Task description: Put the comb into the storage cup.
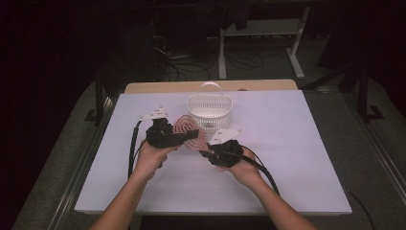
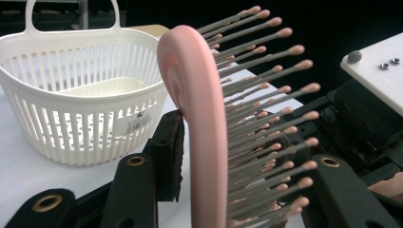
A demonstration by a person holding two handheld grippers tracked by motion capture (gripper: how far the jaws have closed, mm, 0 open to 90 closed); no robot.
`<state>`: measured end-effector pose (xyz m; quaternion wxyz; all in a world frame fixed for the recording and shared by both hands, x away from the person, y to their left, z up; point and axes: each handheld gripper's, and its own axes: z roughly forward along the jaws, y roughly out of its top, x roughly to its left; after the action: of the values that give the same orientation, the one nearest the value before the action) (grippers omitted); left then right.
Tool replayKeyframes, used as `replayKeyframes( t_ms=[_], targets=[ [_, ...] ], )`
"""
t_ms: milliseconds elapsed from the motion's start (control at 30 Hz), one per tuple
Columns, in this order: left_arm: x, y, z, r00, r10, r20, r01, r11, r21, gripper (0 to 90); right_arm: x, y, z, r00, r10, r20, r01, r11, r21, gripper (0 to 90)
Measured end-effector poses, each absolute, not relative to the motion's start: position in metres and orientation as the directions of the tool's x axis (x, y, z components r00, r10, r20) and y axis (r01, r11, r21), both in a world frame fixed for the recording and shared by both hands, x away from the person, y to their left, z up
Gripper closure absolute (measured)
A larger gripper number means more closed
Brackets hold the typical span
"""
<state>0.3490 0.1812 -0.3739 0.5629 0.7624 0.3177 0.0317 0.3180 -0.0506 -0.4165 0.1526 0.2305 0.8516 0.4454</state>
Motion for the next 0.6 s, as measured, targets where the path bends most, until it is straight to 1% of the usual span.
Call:
replayKeyframes(
  t_ms=[133,167,200,600],
  targets=[
    [0.3491,0.1813,-0.3733,0.801,0.503,-0.324,0.453,-0.157,0.877,56.8,0.3175,-0.0496,-0.4161,-0.844,0.532,-0.062,0.252,0.497,0.83,68.6],
    [0.3489,0.1814,-0.3732,0.803,0.495,-0.332,0.455,-0.149,0.878,61.5,0.3178,-0.0497,-0.4161,-0.842,0.536,-0.064,0.254,0.497,0.83,68.8],
    [0.3486,0.1809,-0.3731,0.806,0.492,-0.329,0.45,-0.148,0.881,62.4,0.319,-0.0505,-0.4162,-0.837,0.544,-0.056,0.263,0.49,0.831,69.0],
    [0.3484,0.1804,-0.3722,0.814,0.473,-0.337,0.448,-0.141,0.883,63.9,0.3191,-0.0505,-0.4162,-0.839,0.54,-0.058,0.259,0.492,0.831,69.1]
  ],
)
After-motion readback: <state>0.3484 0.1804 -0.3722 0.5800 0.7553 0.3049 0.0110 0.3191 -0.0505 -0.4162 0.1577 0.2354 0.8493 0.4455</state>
